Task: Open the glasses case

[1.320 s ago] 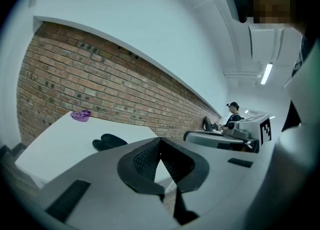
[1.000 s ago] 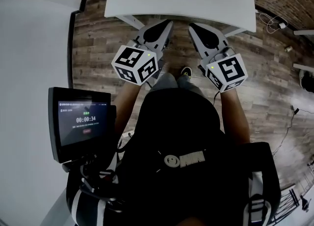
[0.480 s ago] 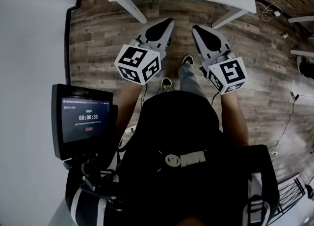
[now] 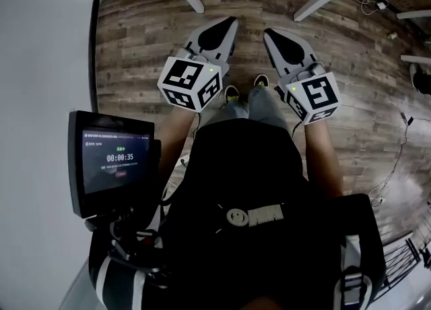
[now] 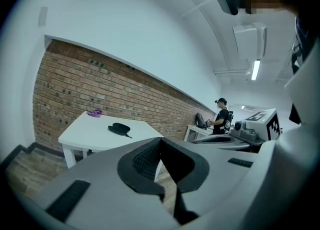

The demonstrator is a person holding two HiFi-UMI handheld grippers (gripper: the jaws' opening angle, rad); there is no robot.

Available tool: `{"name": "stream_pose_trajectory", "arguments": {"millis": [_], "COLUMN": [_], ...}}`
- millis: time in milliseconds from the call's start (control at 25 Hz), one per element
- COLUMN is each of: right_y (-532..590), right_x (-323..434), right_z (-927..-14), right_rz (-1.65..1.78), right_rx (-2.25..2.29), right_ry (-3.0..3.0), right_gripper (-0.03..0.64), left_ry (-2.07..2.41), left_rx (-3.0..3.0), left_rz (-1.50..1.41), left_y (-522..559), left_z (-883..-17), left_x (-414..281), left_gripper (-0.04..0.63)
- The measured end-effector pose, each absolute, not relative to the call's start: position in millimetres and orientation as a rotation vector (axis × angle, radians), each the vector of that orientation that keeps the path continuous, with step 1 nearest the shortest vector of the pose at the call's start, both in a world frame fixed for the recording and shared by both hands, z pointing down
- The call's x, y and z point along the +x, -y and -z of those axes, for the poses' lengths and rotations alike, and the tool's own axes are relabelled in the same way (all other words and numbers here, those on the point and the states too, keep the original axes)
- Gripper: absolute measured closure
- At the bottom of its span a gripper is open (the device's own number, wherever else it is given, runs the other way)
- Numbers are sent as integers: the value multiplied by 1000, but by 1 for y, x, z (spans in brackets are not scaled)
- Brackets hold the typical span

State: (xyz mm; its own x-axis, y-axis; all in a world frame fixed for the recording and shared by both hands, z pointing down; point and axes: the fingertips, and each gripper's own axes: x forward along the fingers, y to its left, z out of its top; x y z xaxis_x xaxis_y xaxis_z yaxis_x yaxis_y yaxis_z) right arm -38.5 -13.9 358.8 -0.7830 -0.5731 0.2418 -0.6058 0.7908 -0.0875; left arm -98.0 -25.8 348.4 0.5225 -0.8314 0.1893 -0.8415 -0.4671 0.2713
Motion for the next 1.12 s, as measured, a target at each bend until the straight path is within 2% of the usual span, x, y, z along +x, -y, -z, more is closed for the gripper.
{"name": "stream_pose_trajectory", "arguments": {"millis": [1120], "right_y": [-195], "right_x": [81], "right_z": [-367], "right_rz": [-320], "right_rx": [764], "right_ry": [2870], "right_gripper": [609], "left_ry": [1491], "left_rx": [2336], "left_rz": [-121], "left_y": [-201], "left_z": [-352], "left_x": [32], "left_gripper": [591]}}
